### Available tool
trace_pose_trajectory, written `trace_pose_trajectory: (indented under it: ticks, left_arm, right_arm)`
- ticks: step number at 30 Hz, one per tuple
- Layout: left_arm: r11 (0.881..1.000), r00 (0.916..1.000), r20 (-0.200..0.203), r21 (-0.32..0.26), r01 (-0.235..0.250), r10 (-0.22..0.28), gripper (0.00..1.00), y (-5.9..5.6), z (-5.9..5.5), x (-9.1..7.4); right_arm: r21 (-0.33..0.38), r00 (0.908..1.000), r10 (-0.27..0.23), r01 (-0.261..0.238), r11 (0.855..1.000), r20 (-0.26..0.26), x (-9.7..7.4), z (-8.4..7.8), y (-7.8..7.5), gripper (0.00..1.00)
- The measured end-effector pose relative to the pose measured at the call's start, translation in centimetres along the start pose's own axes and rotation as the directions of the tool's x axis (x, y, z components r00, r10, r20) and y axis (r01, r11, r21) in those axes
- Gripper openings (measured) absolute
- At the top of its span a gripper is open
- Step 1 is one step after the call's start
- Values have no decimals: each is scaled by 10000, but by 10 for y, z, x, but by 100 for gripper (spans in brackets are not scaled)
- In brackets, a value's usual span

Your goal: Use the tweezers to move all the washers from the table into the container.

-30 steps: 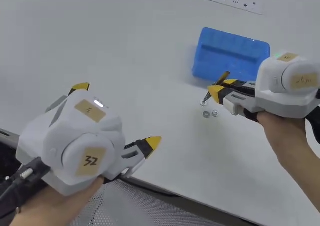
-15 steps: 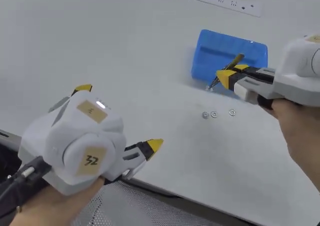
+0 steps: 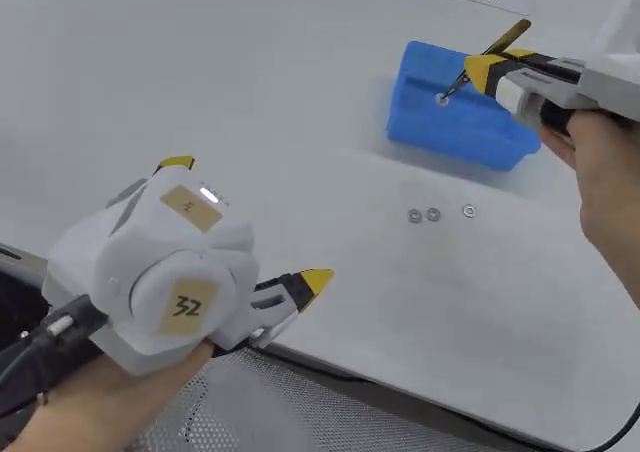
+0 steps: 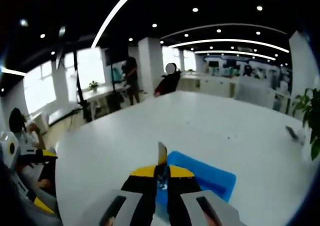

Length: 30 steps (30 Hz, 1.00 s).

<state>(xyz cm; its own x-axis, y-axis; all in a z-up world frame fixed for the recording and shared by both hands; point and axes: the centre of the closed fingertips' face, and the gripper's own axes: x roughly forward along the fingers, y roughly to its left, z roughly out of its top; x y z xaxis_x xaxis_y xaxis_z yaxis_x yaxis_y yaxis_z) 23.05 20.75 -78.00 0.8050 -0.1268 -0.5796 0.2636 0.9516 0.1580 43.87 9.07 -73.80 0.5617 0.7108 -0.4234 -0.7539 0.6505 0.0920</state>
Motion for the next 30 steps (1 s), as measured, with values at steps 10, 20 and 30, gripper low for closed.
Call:
trace_pose_trajectory:
  ticks: [10,20,30]
  left_arm:
    - [10000,10000,-50,-26,-31,30,96,1,-1,0]
    - [10000,9999,-160,36,-29,30,95,2,-3,0]
    - [10000,9997,-226,95,15,-13,95,0,-4,1]
  right_arm:
    - [23,9967,-202,204,9998,-785,26,-29,-8,3]
    - [-202,9928,-215,193,9996,-1178,39,-46,-6,3]
    - [-387,9926,-239,195,9991,-1188,34,-54,-8,4]
